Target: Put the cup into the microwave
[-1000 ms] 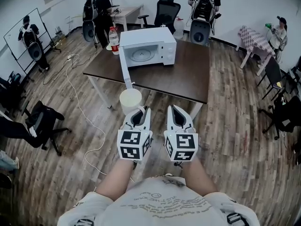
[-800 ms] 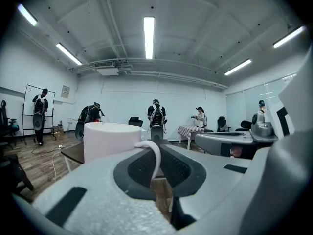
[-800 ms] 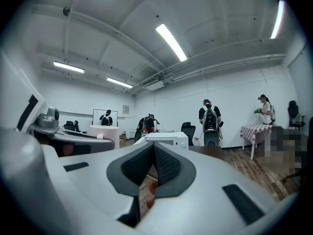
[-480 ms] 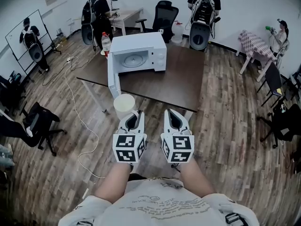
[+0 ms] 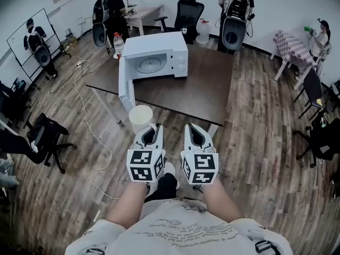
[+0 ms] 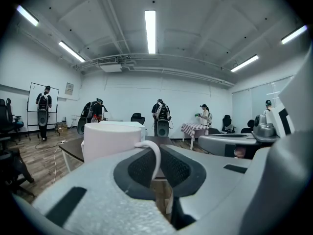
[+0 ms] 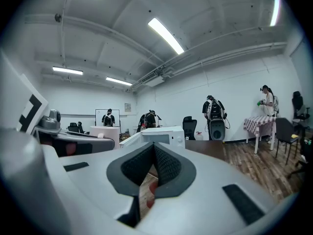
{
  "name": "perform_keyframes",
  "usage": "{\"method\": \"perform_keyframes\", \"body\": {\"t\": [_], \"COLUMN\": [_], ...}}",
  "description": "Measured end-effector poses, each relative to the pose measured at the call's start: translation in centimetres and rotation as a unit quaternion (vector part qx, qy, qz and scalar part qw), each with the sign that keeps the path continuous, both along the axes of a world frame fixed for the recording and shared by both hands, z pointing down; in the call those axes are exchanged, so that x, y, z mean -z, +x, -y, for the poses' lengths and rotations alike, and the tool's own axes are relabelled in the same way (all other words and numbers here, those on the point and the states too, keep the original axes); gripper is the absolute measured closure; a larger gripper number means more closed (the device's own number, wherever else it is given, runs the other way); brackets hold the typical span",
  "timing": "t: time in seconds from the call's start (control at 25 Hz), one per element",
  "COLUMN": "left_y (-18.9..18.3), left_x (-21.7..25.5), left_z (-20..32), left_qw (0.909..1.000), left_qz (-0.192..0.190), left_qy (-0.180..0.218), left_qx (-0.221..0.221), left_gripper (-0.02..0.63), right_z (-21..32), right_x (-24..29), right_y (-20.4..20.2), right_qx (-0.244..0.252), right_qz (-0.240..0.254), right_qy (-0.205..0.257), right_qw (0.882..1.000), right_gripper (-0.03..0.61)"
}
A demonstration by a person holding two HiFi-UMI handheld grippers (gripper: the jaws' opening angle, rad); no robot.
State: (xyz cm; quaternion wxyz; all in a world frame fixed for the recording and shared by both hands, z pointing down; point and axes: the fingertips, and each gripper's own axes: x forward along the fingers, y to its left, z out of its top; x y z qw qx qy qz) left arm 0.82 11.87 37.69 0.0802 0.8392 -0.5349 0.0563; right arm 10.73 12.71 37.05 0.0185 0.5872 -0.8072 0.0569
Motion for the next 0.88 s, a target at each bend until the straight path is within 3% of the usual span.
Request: {"method": "perform_keyframes", "body": {"t": [0.36, 0.88], "left_y": [0.2, -0.5], "left_x": [-0.5, -0.9], "left_z": [4.6, 15.6], "left_qw": [0.9999, 0.9992], "left_qz": [-0.005, -0.022], "left_qy": [0.007, 0.010], "left_qx": [-0.013, -0.032], "left_gripper": [0.580, 0.580], "right_z": [4.1, 15.2], "right_x": [-0.4, -0.1], "right_y": [-0.8, -2.1], "right_qx": [0.001, 0.000], "right_qz": [-0.014, -0.036], "right_qy": [0.007, 0.013], "right_qw": [1.000, 0.999], "right_gripper": [0.568, 0.568]}}
